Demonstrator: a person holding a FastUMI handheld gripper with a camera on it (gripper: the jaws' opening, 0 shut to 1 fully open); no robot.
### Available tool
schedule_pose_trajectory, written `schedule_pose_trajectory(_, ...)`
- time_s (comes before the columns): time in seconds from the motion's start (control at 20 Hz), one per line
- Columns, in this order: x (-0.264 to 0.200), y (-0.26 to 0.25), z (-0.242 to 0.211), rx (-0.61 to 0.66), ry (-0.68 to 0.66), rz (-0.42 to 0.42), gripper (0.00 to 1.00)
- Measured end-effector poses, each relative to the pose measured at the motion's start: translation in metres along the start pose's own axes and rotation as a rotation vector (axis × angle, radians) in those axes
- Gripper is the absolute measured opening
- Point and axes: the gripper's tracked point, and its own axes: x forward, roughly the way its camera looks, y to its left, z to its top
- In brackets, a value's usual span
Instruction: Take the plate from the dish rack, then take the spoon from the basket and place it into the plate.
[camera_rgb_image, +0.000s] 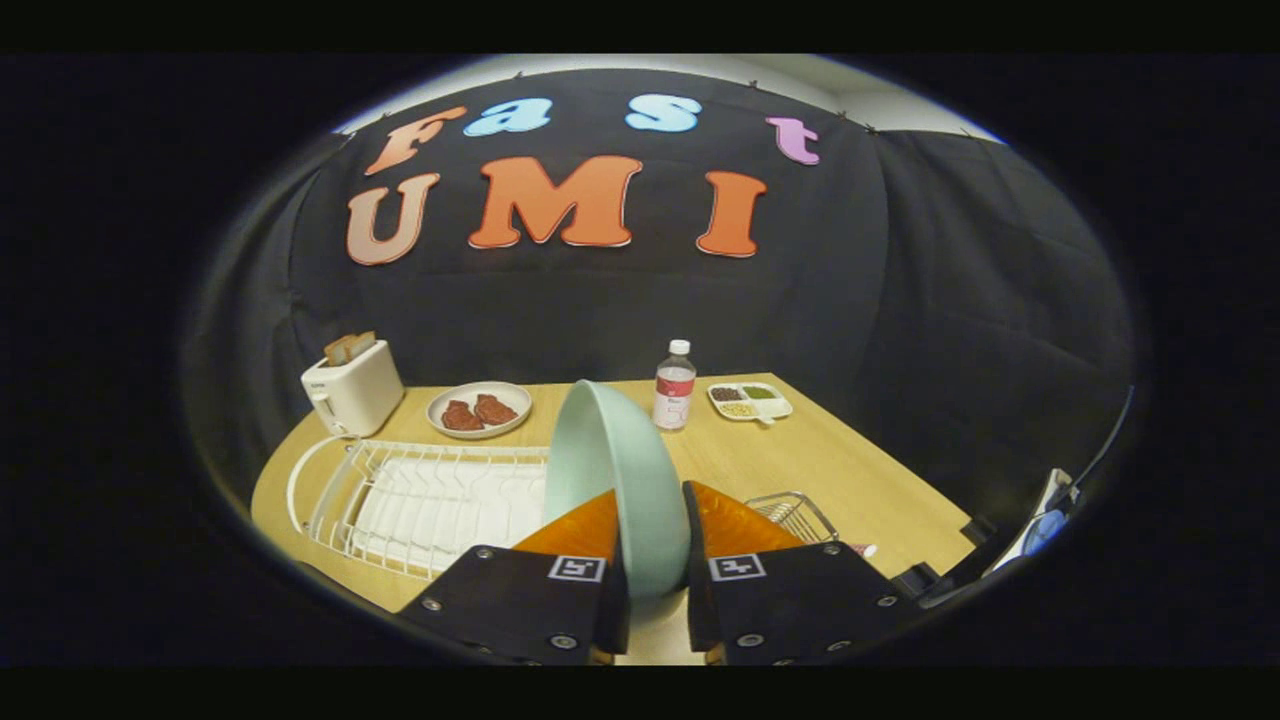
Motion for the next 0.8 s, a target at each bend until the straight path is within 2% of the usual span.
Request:
schedule_pose_trajectory(0.25,-0.041,0.003,-0.038,0.136,0.066,0.139,0.23)
schedule_pose_trajectory(0.45,-0.057,-0.003,-0.076,0.187,0.095,0.181,0.23)
schedule_pose_trajectory(0.8,-0.067,0.001,-0.140,0.387,0.161,0.249,0.23)
